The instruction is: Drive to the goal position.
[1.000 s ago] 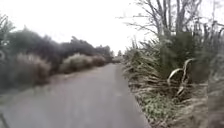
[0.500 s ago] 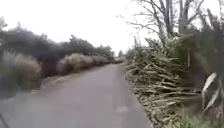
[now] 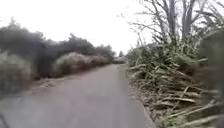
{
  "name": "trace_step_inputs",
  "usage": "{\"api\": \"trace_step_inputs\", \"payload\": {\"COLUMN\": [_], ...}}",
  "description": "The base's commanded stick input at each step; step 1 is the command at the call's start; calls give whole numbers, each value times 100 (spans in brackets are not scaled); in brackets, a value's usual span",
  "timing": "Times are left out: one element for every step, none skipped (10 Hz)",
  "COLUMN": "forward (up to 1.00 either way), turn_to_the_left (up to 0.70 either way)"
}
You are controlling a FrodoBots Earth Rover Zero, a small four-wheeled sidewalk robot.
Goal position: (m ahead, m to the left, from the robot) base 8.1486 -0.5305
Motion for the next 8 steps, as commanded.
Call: {"api": "trace_step_inputs", "payload": {"forward": [100,100,100,100,100,100,100,100], "turn_to_the_left": [0,0,0,0,0,0,0,0]}}
